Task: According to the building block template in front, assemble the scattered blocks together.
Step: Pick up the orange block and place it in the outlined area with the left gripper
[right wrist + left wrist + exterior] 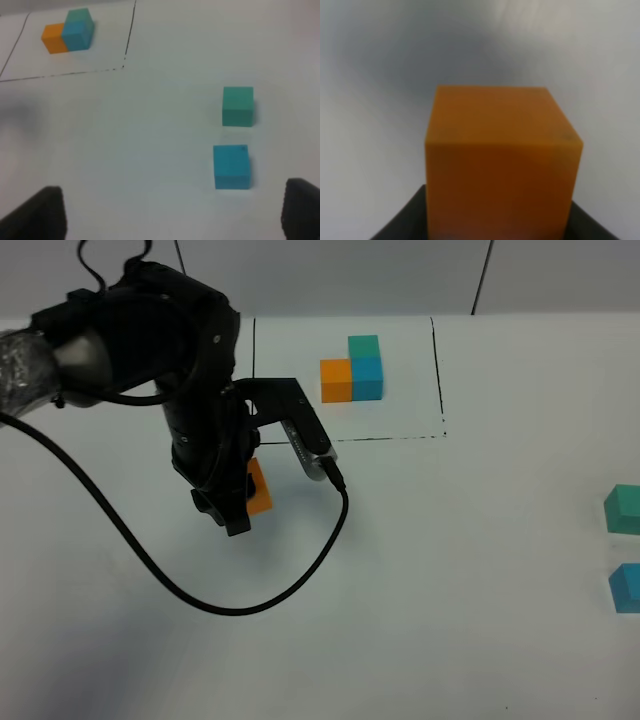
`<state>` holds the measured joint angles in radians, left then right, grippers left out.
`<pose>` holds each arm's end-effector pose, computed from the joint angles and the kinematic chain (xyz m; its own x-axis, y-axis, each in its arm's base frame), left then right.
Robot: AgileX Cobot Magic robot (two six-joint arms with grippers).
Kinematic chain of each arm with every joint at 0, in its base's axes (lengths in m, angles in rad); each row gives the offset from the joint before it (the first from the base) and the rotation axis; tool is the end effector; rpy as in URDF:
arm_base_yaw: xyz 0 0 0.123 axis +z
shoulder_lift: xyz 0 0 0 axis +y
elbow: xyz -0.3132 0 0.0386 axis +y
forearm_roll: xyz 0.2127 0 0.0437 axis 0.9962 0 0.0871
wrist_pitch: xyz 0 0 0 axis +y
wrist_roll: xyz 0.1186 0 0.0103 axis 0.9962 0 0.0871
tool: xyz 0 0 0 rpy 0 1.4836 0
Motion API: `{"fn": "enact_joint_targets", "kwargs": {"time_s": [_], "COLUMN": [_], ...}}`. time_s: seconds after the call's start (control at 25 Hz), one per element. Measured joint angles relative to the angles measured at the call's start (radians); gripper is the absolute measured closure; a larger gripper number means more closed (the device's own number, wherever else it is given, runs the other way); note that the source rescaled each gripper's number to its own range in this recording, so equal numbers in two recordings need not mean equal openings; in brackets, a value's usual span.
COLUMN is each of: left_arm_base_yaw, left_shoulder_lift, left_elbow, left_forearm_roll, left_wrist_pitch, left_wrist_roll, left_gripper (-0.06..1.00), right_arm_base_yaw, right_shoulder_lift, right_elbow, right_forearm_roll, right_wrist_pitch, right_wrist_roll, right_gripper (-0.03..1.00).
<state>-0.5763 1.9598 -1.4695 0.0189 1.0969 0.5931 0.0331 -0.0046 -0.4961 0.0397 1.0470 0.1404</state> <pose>0.3122 -0.2005 0.2178 -0.3816 0.9230 -0.0489 0.9218 0.3840 0.0539 -0.0412 0.0027 0.2479 -0.4471 0.1448 -0.8827 0.0076 0.9874 0.1581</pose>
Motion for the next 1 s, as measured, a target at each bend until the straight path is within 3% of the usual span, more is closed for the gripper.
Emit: {"fn": "enact_joint_targets", "kwargs": {"time_s": [0.48, 1.0], "left_arm_base_yaw": [-0.099, -0.145], "left_shoulder_lift": [0.248, 0.298], "left_elbow": [-0.273, -0.292], "left_forearm_roll": [0.009, 0.050], "left_wrist_pitch": [0.078, 0.079], "left_wrist_roll": [0.119, 0.111], "left_gripper": [0.93, 0.93], "right_arm_base_yaw": [0.000, 0.000], "right_shoulder_lift": [0.000, 0.000], "right_elbow": [0.000, 0.000], "right_forearm_roll": [0.000, 0.000], "right_wrist_pitch": [0.000, 0.000], "right_wrist_roll": [0.000, 0.000], "right_gripper": [0.22, 0.22]}}
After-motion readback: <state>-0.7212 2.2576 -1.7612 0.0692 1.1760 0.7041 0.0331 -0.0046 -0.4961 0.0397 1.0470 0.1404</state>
